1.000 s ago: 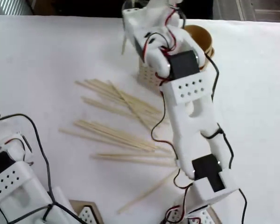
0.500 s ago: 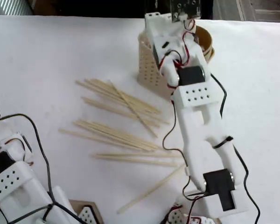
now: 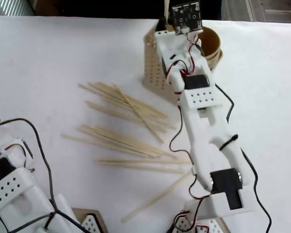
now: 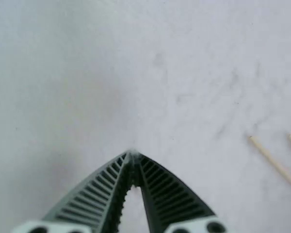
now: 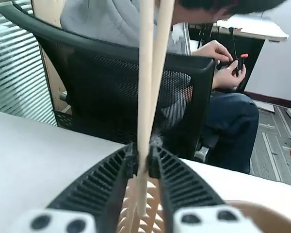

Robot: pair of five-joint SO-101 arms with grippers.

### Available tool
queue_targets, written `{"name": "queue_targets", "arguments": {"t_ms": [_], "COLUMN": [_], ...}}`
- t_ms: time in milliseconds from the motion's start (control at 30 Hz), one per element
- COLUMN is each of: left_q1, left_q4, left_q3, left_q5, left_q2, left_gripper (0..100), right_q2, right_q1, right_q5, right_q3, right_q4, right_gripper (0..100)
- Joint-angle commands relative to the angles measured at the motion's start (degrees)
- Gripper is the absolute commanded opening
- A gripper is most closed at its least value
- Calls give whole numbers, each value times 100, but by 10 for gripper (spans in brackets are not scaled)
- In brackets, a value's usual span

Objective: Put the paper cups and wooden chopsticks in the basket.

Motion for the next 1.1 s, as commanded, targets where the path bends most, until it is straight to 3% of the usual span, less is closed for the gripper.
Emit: {"name": "queue_targets", "arguments": {"t_ms": [0,167,400,700,800,1067], "left_q1": [-40,-40,-40,57,426,2176], "left_q4": [-114,-114,-114,-123,-123,-79], "left_q3": [-35,-35,-35,-185,-378,-923], "left_q5": [18,18,18,-176,-651,-1969], "left_q2": [-189,-189,-189,-198,-198,-189], "left_gripper": [27,27,27,28,28,65], "right_q2": [-198,-620,-1429,-2905,-3327,-3987], "right_q1": [4,-40,-66,-453,-576,-400], "right_q5": [79,79,35,70,70,79], "right_q3": [-79,-44,-53,-44,-44,-35], "right_q4": [242,338,1270,3820,4681,6580], "right_gripper": [151,111,105,105,105,105]}}
